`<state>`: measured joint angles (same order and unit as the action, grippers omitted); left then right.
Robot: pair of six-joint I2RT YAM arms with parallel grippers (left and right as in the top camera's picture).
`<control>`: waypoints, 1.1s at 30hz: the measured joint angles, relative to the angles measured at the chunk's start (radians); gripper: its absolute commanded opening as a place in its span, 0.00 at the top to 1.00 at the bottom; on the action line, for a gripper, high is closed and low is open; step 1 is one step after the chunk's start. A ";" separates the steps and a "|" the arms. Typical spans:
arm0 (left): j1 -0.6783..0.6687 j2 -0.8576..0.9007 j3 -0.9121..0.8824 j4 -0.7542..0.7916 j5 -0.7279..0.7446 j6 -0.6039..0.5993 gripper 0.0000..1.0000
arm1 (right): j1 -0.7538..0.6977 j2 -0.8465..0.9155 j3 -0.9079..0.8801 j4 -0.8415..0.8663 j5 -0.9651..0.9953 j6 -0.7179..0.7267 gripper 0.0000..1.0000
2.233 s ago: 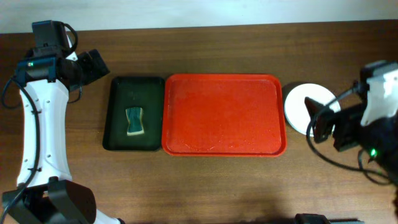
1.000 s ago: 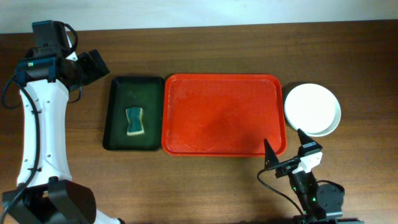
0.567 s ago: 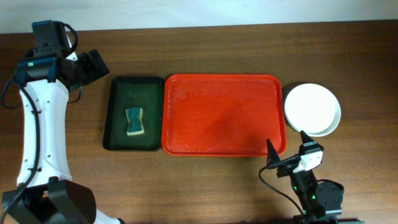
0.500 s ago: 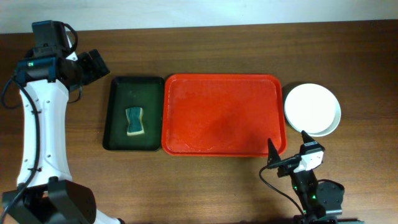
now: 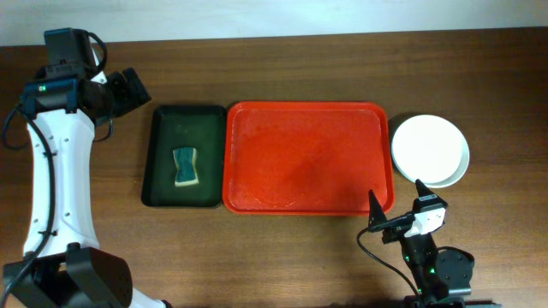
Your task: Clean dirty plates on tray and stack at the side
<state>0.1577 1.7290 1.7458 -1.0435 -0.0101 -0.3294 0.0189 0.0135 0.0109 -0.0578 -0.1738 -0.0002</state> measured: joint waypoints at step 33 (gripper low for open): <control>-0.065 0.029 -0.001 0.000 0.000 0.000 0.01 | 0.000 0.000 0.000 0.000 0.000 0.000 0.01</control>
<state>0.0925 1.7580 1.7451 -1.0431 -0.0105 -0.3298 0.0189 0.0135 0.0109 -0.0578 -0.1738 -0.0002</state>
